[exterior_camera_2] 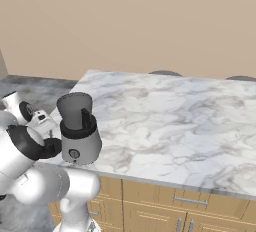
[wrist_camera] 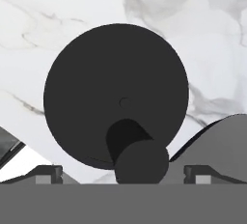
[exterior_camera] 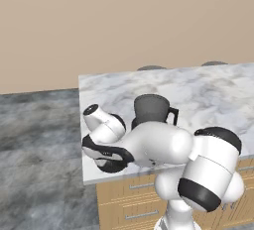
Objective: Close the lid blender by securely placing the lid on top.
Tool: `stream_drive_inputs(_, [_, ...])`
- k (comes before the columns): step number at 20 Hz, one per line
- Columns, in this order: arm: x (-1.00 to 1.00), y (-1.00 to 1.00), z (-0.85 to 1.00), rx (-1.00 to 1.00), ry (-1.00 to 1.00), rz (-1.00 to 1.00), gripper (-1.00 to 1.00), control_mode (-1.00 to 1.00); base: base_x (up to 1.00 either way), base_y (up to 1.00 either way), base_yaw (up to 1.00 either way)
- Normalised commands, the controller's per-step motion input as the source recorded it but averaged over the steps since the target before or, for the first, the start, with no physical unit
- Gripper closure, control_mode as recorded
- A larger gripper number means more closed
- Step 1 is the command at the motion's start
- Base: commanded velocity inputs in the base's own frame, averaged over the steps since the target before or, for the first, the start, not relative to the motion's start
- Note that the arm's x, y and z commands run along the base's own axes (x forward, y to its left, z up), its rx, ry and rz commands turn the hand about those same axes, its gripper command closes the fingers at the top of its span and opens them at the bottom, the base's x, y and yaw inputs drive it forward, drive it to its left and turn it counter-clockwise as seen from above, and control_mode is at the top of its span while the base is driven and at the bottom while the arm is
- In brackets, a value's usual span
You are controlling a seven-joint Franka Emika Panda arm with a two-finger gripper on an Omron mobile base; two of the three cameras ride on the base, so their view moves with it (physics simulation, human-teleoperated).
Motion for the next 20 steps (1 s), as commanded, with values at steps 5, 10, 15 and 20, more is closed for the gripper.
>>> stream_drive_inputs(5, [0.07, -0.01, -0.25, 0.00, 0.04, 0.00, -1.00, -1.00, 0.00, 0.00, 0.00])
stream_drive_inputs(10, [0.00, -0.09, -0.07, 0.00, 0.00, 0.00, -1.00, -1.00, 0.00, 0.00, 0.00])
stream_drive_inputs(15, [0.00, -0.15, -0.01, 0.00, 0.00, 0.00, -1.00, -1.00, 0.00, 0.00, 0.00])
stream_drive_inputs(20, [-0.06, -0.14, -0.12, 0.00, 0.00, 0.00, -1.00, -1.00, 0.00, 0.00, 0.00])
